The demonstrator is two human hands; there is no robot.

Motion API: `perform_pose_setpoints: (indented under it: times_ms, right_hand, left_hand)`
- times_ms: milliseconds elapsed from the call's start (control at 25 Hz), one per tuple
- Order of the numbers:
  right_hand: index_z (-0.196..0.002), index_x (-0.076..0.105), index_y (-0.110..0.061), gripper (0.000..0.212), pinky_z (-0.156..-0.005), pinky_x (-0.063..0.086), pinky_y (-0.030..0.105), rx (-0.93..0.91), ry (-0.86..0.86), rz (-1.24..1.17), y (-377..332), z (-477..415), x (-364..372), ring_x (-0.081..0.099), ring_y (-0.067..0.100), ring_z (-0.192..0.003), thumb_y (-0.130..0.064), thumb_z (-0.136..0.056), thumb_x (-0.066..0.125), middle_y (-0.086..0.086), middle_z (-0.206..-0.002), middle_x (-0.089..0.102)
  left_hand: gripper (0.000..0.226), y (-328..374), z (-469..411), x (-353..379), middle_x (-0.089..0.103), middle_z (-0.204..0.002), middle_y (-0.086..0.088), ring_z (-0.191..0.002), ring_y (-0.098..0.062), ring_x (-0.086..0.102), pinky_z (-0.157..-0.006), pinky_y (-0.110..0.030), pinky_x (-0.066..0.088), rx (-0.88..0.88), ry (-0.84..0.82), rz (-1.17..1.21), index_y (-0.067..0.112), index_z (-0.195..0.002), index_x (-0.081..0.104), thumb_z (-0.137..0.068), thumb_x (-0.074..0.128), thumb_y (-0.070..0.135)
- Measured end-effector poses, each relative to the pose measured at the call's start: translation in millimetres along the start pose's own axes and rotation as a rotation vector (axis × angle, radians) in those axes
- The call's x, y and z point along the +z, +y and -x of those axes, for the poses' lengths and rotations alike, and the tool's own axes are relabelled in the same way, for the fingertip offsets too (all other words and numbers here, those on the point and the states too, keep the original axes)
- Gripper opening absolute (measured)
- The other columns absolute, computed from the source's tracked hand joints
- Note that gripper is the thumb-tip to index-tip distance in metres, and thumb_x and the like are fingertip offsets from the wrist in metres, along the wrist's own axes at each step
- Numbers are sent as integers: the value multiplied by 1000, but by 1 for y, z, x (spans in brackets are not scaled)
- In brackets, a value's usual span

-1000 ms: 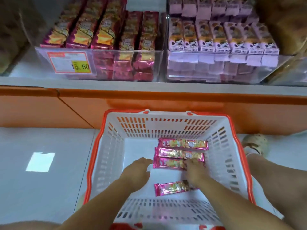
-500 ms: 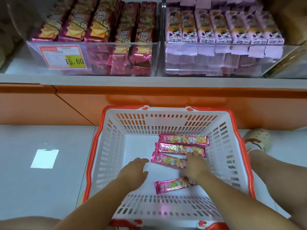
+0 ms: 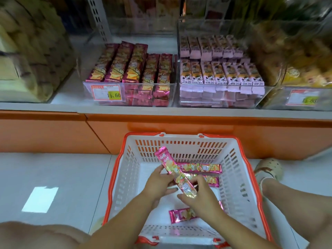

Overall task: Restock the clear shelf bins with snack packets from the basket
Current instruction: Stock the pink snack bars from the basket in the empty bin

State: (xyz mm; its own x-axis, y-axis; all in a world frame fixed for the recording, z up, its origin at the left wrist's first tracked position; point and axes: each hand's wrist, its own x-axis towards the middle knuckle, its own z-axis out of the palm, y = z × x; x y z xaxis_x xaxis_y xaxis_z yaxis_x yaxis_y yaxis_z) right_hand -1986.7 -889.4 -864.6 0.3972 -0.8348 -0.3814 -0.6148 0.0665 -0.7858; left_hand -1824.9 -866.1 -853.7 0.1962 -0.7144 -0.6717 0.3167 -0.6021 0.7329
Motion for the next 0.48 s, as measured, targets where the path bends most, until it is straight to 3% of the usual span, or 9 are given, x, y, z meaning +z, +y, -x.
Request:
perform_pose_setpoints:
  times_ms: [200,360,480]
  right_hand:
    - [-125,53,-43,49,-62,48,18,46,-164,-272,-9,11,-17,56,8,-69,-19,-86,71,0,-99,56]
    - [-123,59,-38,45,-67,48,15,109,-196,-367,-16,17,-26,64,6,-75,-12,-87,69,-3,-94,63]
    - [-120,60,-39,43,-72,48,22,154,-195,-401,-17,20,-28,69,8,-87,-13,-87,69,-7,-98,68]
  left_hand:
    - [40,9,16,-10,72,-107,-11,-97,-25,70,-90,-47,55,60,-95,-16,26,-129,52,-94,59,10]
    - [38,15,22,-15,72,-108,-11,-97,-25,70,-86,-44,57,78,-162,-17,33,-123,53,-95,56,7]
    - [38,17,24,-16,73,-105,-9,-96,-24,71,-85,-42,57,94,-176,-31,33,-125,51,-95,58,11]
